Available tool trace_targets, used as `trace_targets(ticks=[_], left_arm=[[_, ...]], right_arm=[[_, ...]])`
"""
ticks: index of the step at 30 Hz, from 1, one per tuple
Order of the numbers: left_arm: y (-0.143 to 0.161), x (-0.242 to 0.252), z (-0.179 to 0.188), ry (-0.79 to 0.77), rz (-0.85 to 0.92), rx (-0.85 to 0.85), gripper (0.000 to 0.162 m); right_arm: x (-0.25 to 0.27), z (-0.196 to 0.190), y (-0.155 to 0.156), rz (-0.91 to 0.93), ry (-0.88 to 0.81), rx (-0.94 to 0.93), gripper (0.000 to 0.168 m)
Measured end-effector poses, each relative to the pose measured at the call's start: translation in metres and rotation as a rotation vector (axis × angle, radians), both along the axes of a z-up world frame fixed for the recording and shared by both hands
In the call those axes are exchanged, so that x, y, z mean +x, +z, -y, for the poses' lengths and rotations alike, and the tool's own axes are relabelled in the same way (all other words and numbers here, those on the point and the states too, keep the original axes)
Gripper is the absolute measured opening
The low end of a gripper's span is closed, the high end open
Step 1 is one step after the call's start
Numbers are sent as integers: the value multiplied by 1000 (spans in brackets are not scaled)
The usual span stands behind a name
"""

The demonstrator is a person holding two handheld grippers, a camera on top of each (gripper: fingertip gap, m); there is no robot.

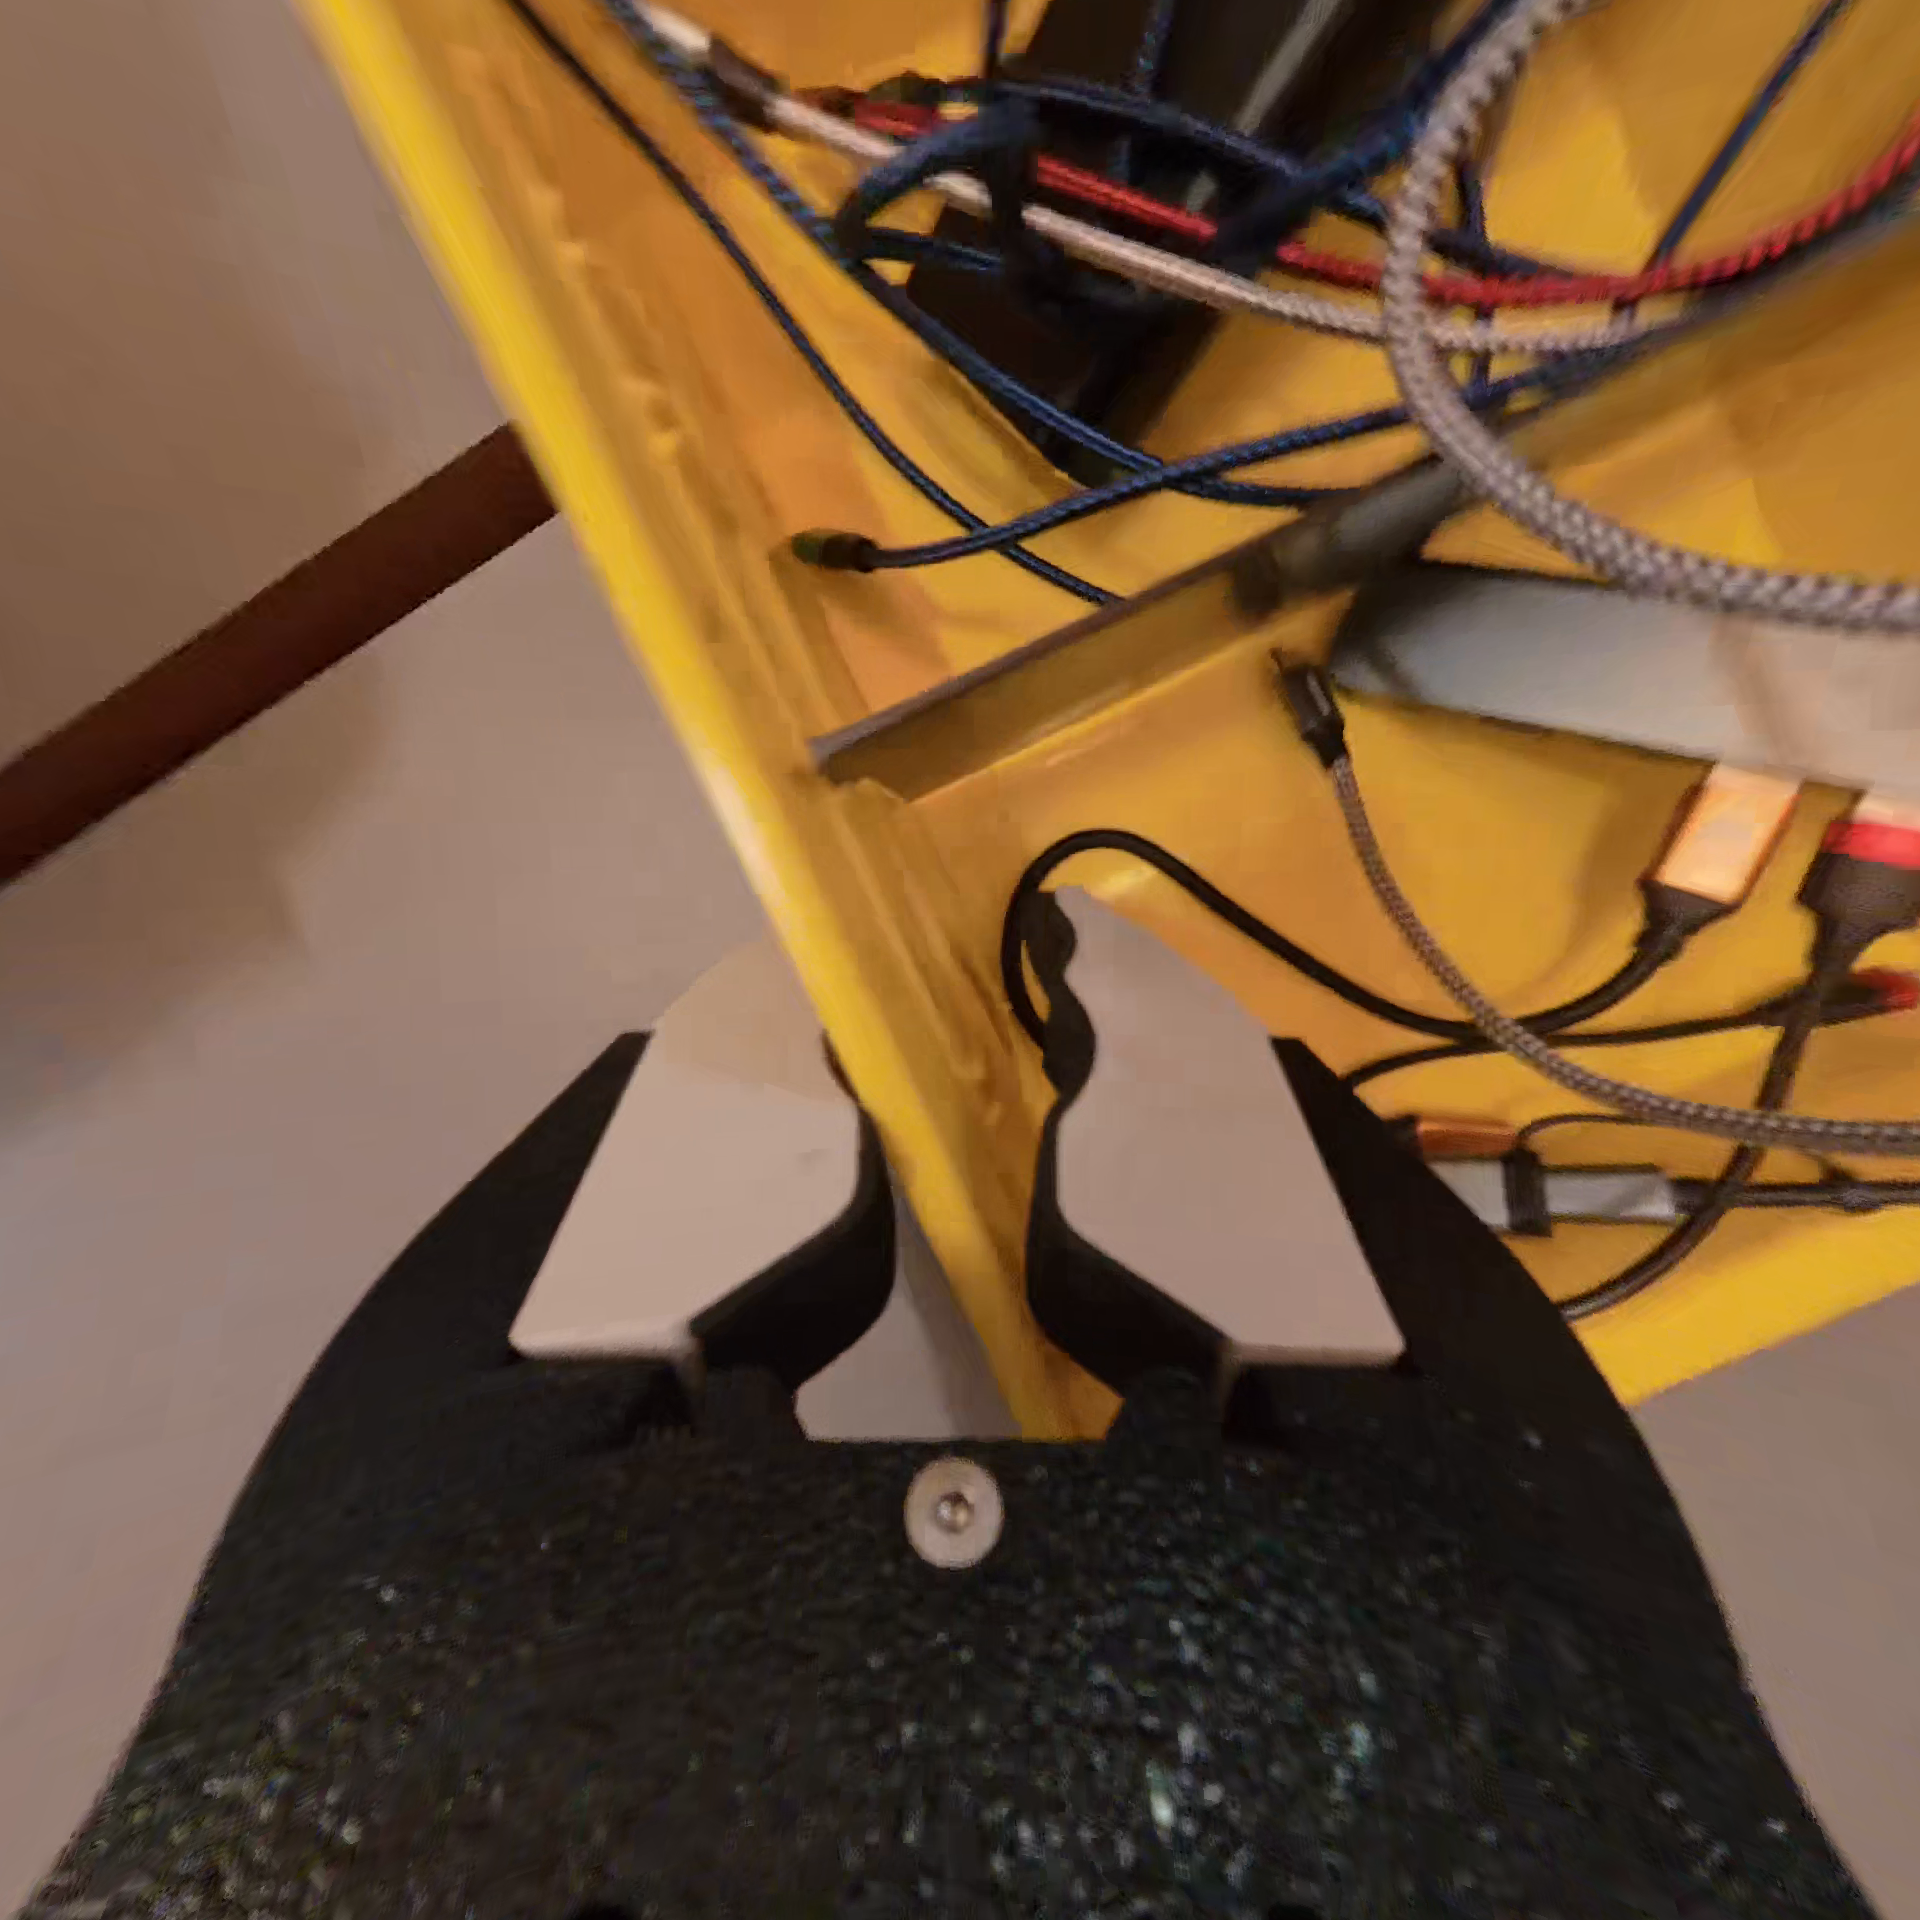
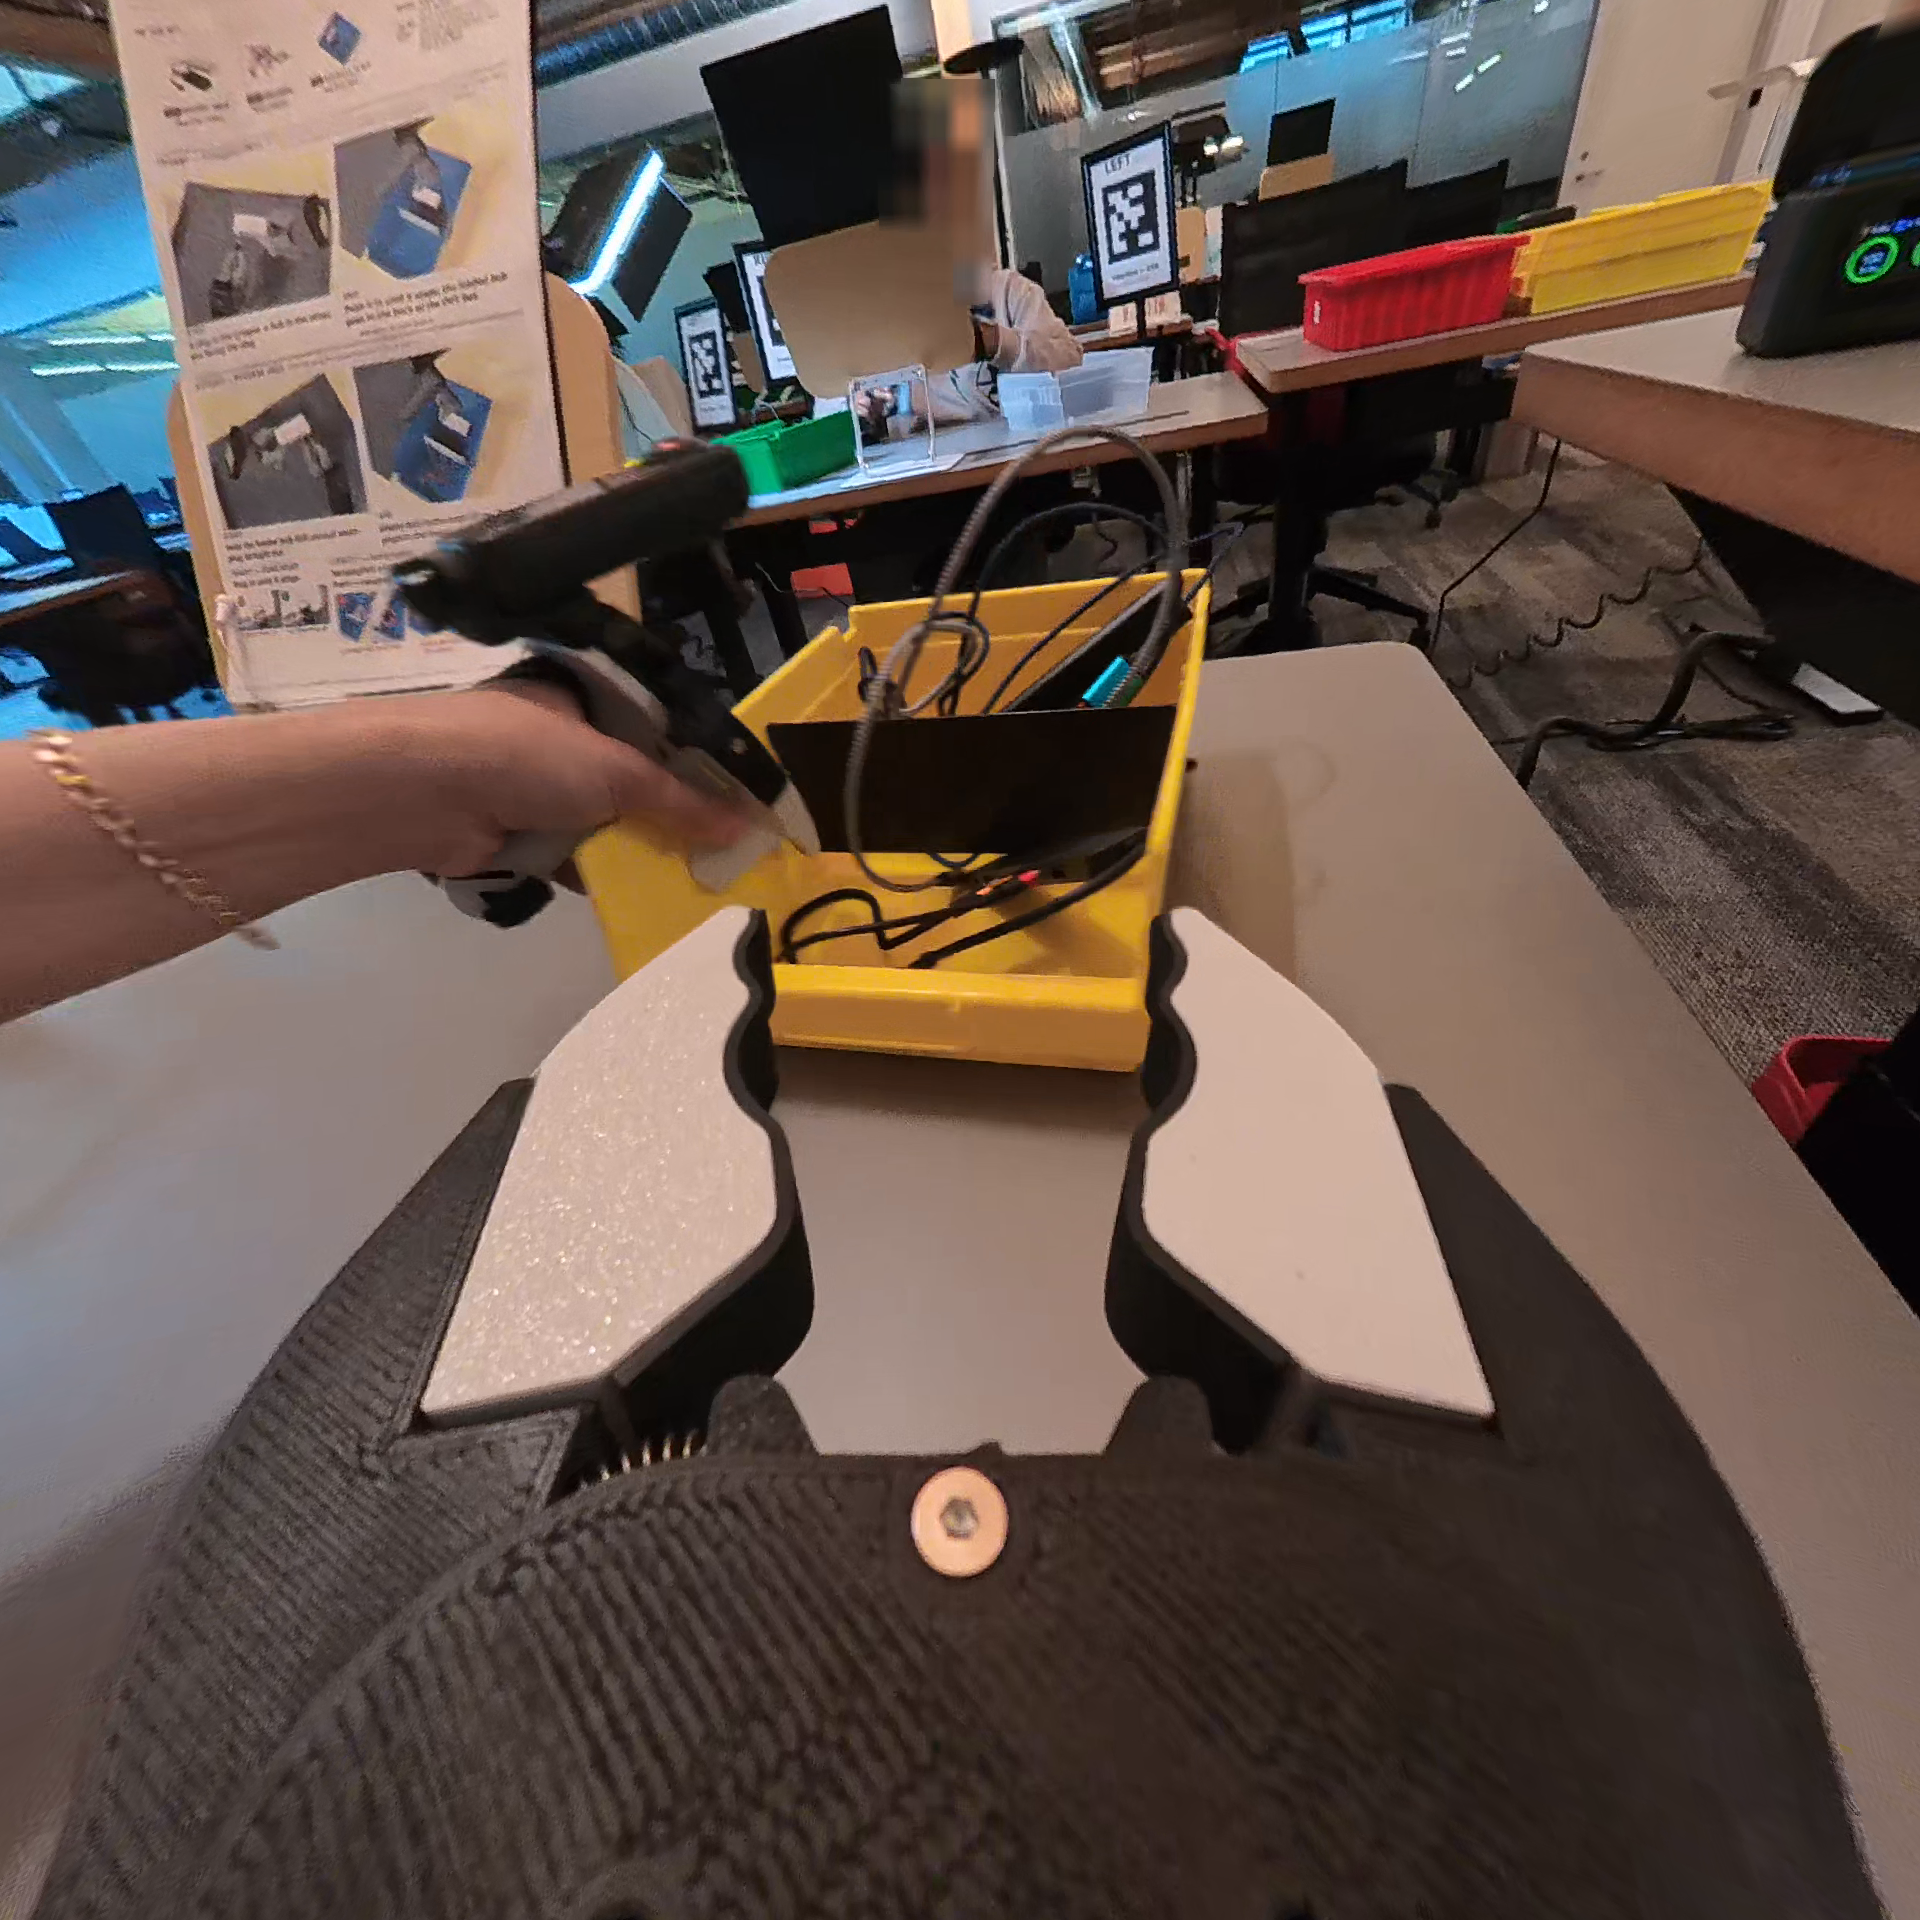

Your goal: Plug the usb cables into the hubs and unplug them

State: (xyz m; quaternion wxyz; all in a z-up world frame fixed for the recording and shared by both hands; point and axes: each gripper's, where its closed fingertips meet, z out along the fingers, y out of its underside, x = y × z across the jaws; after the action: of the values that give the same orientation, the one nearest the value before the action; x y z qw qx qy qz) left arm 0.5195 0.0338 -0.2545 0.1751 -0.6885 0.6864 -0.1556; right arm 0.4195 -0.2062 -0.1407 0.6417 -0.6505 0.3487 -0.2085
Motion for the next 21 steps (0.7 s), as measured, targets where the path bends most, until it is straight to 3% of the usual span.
trace_targets(ticks=[2,10,21], left_arm=[[1,-5,-11,11,39,-41,16],[5,-91,-47,-77,64,2,12],[8,-274,-88,-63,91,17,10]], right_arm=[[4,6,-5,-17,-25,4,69],[7,8,-9,-81,-19,86,64],[-22,-63,2,-42,166,19,63]])
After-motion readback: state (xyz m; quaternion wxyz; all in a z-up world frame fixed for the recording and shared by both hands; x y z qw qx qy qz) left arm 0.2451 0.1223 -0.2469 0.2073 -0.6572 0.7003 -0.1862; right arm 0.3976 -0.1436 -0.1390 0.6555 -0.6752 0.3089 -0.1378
